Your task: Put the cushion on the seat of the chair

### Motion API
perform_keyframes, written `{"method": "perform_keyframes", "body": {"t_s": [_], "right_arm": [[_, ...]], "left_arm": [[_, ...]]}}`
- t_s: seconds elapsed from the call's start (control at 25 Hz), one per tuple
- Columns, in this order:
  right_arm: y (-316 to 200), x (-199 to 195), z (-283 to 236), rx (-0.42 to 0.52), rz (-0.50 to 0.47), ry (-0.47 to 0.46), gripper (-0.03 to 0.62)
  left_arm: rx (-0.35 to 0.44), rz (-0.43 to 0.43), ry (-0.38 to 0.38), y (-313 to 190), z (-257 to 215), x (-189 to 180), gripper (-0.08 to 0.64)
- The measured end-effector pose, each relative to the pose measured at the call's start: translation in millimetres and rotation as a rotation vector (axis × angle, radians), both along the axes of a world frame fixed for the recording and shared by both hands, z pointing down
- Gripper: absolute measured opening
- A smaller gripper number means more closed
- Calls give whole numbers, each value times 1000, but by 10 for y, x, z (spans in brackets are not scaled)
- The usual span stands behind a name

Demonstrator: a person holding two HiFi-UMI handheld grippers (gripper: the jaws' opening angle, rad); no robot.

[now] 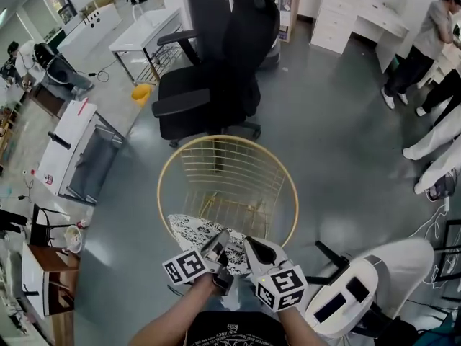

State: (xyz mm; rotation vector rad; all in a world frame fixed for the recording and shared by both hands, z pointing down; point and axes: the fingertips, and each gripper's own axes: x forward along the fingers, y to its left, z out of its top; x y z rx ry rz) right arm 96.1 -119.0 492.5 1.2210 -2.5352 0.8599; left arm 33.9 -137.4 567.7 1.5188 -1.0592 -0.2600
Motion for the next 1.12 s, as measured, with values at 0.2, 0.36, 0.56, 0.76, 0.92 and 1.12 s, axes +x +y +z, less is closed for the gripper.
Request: {"method": "perform_keyframes", "body": {"t_s": [0.2,0.36,0.56,0.76,0.92,1.12], "right_arm": [[-134,31,220,-20,-46,-11,-2],[-173,6,314,-48,-49,-30,-2],[-263,-42,461,-77,-40,-20,-2],[-434,-81,573,-96,1,4,-2],[-573,-170,702,-123,45,17,-2],[-633,-259,885,-166,83,49,-2]], "left_arm": [[-9,-9,-46,-155,150,62,26],[-31,-27,-47,-237,247,73,26],[-65,-56,-36,-375,441,-33,26],[-91,-30,-18,-565,606,-70,28],[-114,-12,-12,-765,764,-106,28],[-140,25,-2,-965,995,-113,28]]}}
